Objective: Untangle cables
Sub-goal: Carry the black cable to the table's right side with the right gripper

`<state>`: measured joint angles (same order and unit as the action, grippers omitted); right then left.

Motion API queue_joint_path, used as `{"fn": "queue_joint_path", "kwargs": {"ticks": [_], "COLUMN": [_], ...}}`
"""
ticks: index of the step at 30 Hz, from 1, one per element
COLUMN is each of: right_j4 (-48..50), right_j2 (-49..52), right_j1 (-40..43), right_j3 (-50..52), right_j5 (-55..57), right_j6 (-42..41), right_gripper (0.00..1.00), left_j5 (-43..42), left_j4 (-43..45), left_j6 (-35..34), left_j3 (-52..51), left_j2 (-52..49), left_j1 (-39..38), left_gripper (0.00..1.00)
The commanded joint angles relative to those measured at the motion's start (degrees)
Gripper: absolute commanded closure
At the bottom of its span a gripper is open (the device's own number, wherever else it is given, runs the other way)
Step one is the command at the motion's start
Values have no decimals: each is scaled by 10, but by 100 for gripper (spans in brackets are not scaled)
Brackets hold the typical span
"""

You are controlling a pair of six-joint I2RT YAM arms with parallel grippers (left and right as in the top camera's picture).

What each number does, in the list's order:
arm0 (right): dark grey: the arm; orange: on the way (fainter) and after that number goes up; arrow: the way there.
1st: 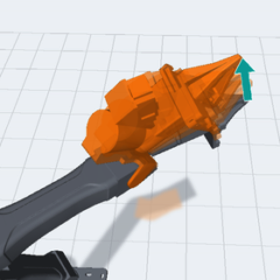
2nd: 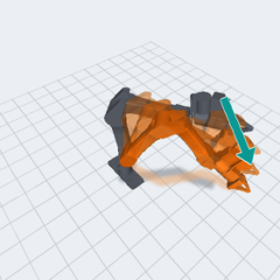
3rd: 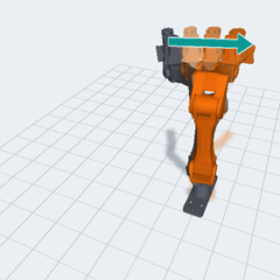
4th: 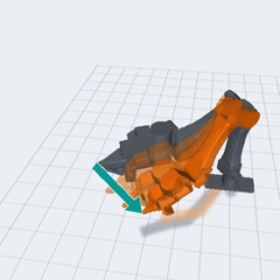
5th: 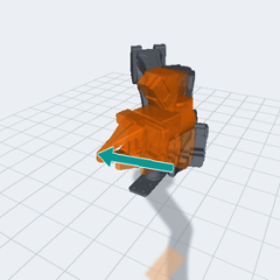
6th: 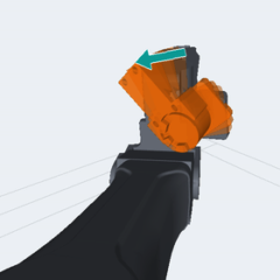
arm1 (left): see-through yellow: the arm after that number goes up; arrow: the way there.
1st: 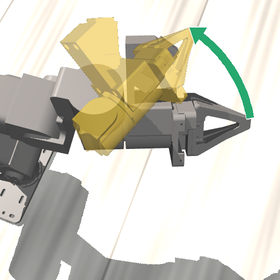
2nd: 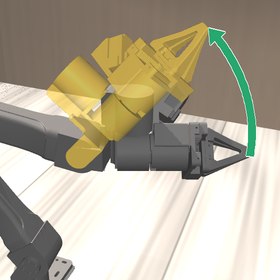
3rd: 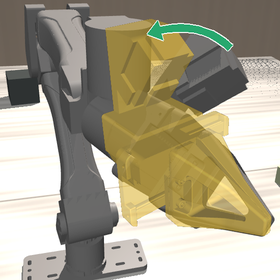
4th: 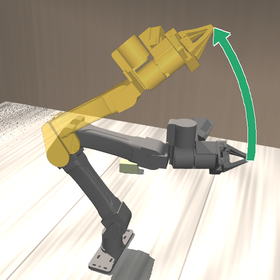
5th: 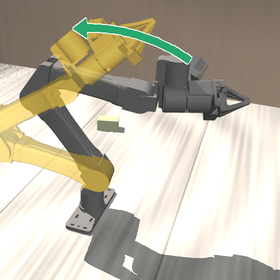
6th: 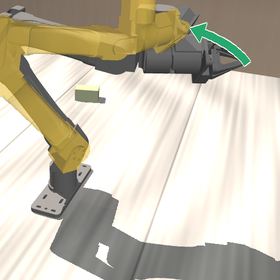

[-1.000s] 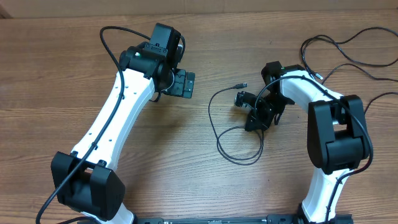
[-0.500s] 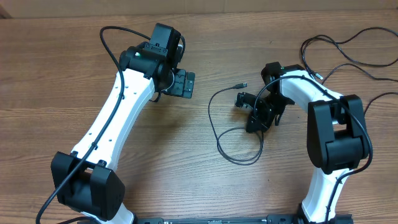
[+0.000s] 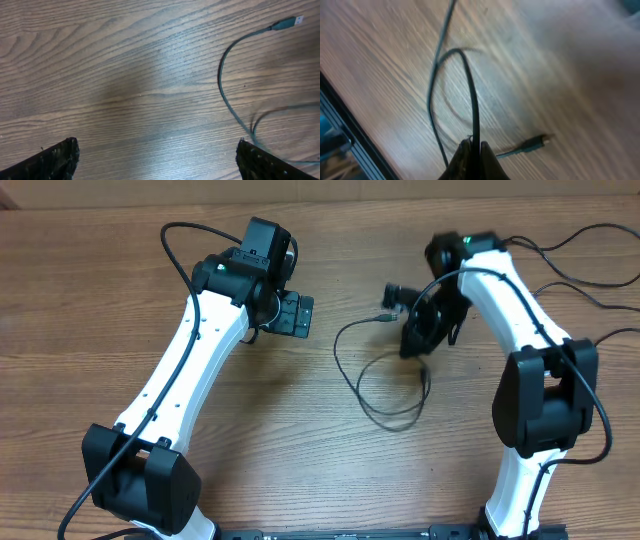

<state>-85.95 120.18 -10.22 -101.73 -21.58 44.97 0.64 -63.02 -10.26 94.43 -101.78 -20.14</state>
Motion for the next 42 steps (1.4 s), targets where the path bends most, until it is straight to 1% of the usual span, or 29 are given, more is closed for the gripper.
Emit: {"fn": "queue_joint_path", "kwargs": {"ticks": [1,7,9,11,16,22,26,30,32,38,42], "right_j4": [-34,-104,-111,-111,-110,-99,-81,-66,-60,-61,-87], "right_j2": [-4,-8,-15,-26,-80,-158,-212,-256,-276,-307,-308], "right_j1": [-2,-2,-2,-2,-2,-2,-1,6,13,47,89], "right_j3": [-90,-228,-271,-300,-344,-355,-356,-356,-356,-356,-356], "right_j5": [17,44,69,90,96,127,173,191,197,270,323], "right_j6": [-50,-90,-120,-138,-137,-140,-191,-240,-249,-284,-285], "right_gripper": [96,96,96,96,96,96,96,96,96,96,96], "left_j5": [-7,-7,-7,-7,-7,-7,-7,-7,-7,-7,-7], "left_j4": [0,0,0,0,0,0,0,1,0,0,0], "left_j6": [13,13,12,13,13,13,13,13,13,13,13], "left_j3": [6,6,6,6,6,6,6,6,6,6,6], "left_j2": [6,6,6,6,6,6,6,6,6,6,6], "left_j1": [-1,-1,-1,-1,-1,-1,-1,-1,-1,-1,-1], "left_gripper": [0,0,0,0,0,0,0,0,0,0,0]}}
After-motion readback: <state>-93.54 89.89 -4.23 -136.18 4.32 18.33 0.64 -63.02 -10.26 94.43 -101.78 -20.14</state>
